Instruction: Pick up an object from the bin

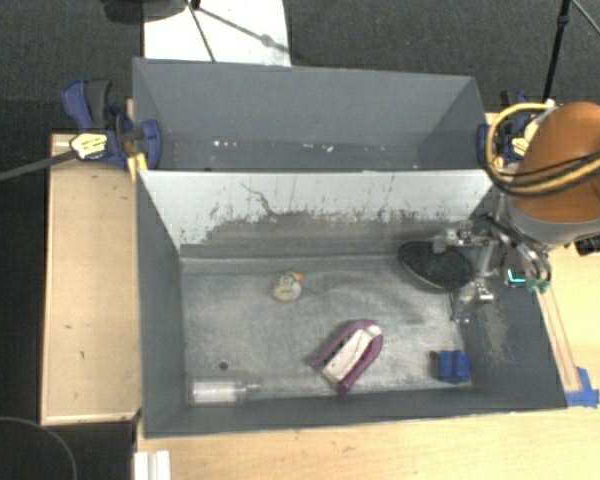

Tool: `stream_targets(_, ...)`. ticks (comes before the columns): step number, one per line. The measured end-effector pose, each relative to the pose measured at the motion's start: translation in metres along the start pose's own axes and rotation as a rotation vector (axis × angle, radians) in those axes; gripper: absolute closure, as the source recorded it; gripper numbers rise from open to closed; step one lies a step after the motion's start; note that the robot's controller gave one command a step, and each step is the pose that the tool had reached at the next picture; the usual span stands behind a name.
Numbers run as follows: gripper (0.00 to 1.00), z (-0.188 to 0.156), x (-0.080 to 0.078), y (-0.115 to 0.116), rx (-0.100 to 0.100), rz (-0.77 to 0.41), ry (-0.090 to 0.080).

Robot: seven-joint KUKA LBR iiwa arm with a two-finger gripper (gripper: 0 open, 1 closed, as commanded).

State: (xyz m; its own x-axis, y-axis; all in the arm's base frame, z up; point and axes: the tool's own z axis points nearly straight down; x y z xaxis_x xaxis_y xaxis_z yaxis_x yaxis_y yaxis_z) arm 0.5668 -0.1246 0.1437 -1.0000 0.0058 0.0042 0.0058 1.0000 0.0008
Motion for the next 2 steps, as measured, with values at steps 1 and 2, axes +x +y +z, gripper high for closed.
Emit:
stream_targets(1, 0.0, 0.0735, 0.0002, -0.0066, 0.001, 0.136, -0.01)
stream_targets(2, 1.0, 0.0714, 0.0005, -0.0066, 0.001, 0.129, -0.007)
